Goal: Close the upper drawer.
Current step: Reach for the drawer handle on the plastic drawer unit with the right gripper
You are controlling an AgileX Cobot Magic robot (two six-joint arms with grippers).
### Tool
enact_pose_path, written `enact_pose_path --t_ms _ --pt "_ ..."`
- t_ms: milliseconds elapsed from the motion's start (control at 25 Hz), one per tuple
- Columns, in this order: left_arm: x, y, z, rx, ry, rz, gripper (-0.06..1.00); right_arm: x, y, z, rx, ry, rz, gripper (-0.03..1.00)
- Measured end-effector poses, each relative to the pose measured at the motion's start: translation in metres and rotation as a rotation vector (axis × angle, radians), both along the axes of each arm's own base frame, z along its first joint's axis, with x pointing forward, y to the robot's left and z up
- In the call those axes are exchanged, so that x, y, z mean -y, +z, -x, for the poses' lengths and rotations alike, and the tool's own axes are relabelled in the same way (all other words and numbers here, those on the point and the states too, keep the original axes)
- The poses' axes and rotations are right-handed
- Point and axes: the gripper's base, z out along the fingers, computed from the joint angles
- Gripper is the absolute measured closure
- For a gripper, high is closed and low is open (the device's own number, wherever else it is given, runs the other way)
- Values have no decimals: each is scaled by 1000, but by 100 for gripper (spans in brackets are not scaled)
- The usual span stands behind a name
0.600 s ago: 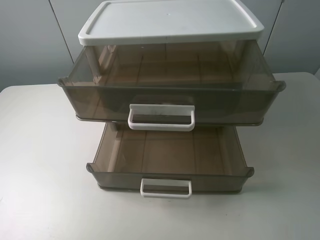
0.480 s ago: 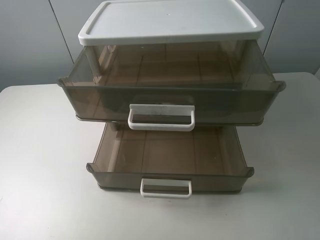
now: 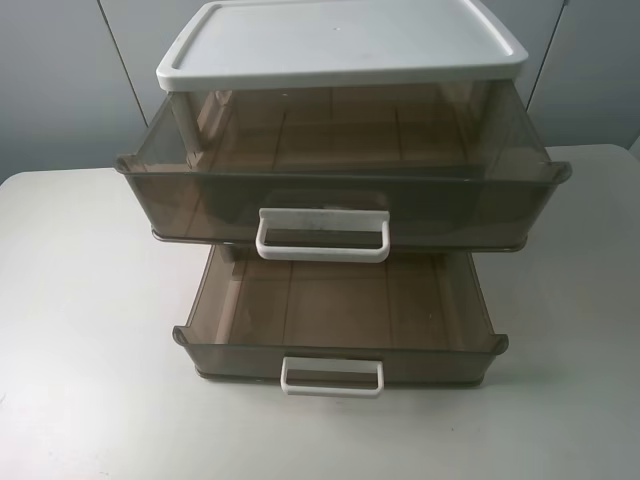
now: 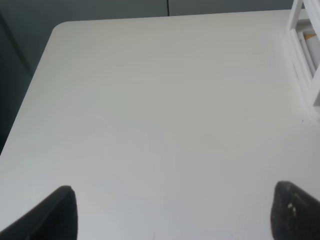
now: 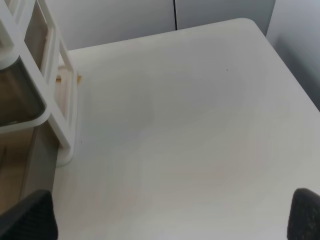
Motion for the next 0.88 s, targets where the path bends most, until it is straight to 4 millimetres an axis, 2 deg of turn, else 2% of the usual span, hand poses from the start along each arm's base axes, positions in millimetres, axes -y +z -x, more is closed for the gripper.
enact_pose_path --t_ms 880 --pt "0 0 0 0 0 0 20 -2 0 0 7 17 -23 27"
